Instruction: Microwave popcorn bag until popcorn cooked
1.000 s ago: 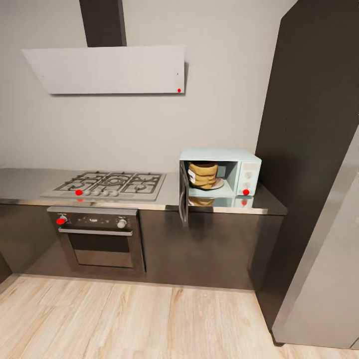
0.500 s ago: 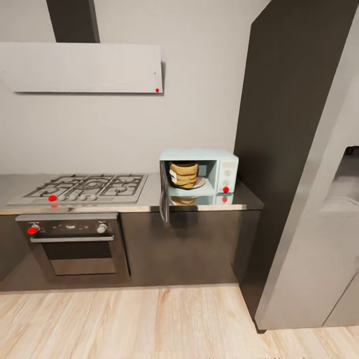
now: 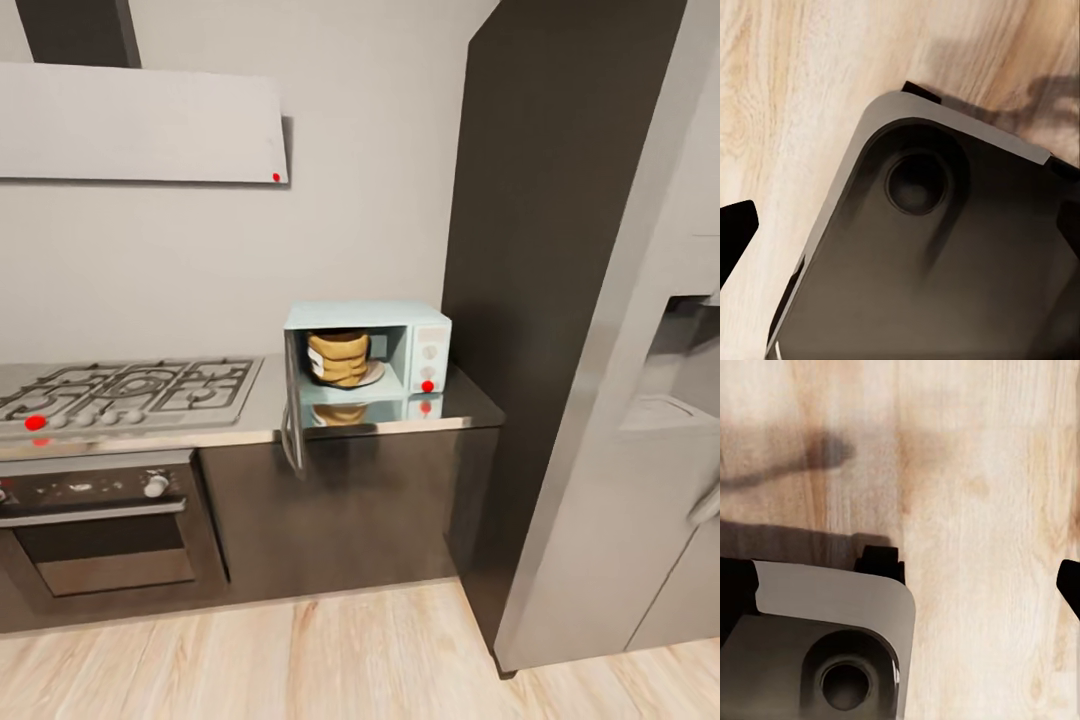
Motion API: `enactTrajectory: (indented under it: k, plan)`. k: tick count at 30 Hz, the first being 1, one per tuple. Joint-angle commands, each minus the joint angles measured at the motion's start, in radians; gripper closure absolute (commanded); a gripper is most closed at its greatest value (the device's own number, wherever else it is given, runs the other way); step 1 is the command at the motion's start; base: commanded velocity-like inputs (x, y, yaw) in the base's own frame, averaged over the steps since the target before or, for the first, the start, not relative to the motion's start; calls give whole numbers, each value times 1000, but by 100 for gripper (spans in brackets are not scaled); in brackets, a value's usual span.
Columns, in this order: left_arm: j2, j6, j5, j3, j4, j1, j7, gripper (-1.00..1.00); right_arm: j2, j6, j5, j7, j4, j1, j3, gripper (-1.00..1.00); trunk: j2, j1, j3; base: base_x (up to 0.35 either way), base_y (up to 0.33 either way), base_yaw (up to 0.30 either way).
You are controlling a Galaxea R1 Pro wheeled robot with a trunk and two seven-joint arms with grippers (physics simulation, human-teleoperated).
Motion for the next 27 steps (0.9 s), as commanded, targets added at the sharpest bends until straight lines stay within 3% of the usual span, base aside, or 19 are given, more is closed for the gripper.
enactTrajectory:
  k: [1,22,27]
  plan:
    - [-1,-1,2,0,-2,0,1,-100,0,0,9,2,2,-1,-9,-100,0,1,-1,322,0,-2]
    - [0,0,6,2,-2,0,1,-100,0,8,11,2,2,-1,-8,-100,0,1,-1,322,0,0]
    - [9,-4,-2,3,-48,0,3,-100,0,9,11,1,2,-1,-7,-100,0,1,-1,88,0,0]
